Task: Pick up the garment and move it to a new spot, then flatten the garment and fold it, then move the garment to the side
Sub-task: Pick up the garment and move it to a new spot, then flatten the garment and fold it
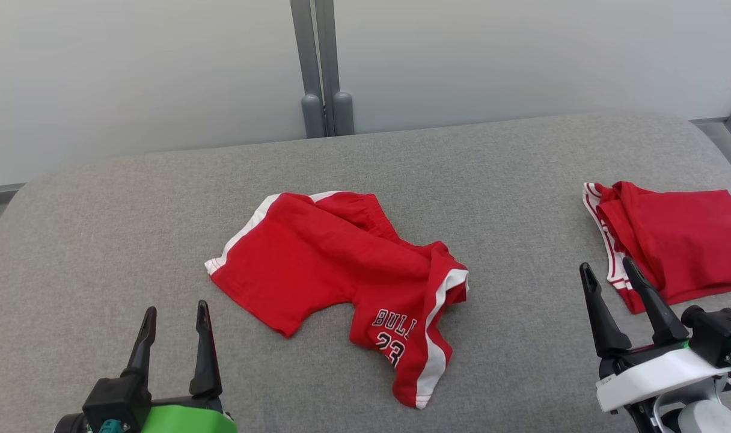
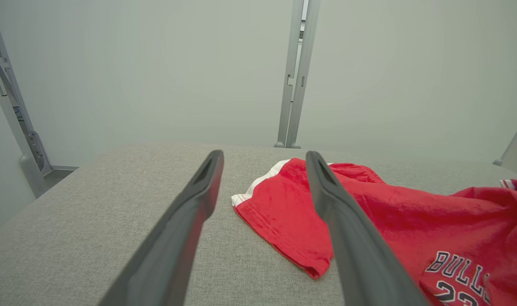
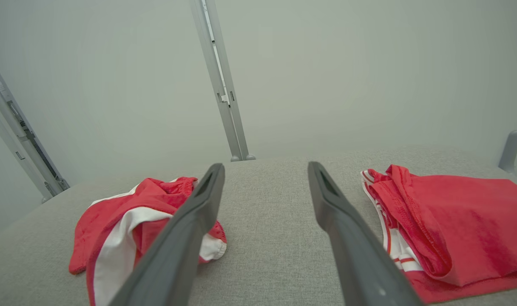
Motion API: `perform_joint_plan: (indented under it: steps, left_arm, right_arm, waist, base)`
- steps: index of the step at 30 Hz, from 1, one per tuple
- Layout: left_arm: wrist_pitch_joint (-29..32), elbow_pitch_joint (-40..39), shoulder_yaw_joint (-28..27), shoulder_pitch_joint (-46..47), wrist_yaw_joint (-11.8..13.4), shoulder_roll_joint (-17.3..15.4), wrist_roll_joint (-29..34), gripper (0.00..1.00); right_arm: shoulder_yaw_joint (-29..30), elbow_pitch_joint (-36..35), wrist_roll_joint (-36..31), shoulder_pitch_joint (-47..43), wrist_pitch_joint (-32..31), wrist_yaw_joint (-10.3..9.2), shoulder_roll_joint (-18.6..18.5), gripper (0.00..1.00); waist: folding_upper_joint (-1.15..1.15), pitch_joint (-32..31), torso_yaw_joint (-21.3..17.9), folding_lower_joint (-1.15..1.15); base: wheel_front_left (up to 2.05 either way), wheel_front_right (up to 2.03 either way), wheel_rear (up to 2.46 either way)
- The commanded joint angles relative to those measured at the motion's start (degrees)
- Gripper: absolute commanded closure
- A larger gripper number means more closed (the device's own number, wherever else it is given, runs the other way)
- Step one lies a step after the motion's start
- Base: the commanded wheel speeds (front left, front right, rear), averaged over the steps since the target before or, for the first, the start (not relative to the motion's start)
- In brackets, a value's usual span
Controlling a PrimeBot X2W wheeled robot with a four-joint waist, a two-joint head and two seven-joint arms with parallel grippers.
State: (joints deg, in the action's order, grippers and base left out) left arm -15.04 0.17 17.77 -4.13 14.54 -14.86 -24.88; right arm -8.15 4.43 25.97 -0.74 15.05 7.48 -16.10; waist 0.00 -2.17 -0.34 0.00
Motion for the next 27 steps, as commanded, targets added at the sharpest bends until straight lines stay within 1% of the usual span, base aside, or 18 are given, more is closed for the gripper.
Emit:
perform_joint_plan:
  steps: [1,6,12,27]
  left_arm:
    - [-0.15,0.35,-0.96,-0.42,-0.91,0.63,0.54,0.00]
    - [-0.14,1.77,-3.02,-0.97,-3.95,2.36,2.81,0.00]
    - [-0.15,3.08,-4.73,-1.12,-6.57,4.00,4.75,0.00]
    - [-0.15,5.22,-7.09,-1.05,-10.10,6.33,7.69,0.00]
  right_arm:
    - [0.30,0.05,-0.41,-0.42,0.13,0.03,-0.43,0.00]
    - [0.47,-0.09,-0.33,0.12,0.13,0.02,-0.51,0.00]
    - [0.46,-0.04,-0.43,0.34,0.13,0.03,-0.24,0.00]
    - [-0.05,0.24,-0.16,0.59,0.13,0.03,-0.34,0.00]
  waist:
    - [0.00,-0.01,0.03,0.00]
    - [0.00,0.08,-0.12,0.00]
    - [0.00,0.25,-0.49,0.00]
    - [0.00,0.26,-0.62,0.00]
  base:
    - [0.00,0.00,0.00]
    - [0.00,0.00,0.00]
    - [0.00,0.00,0.00]
    - [0.00,0.00,0.00]
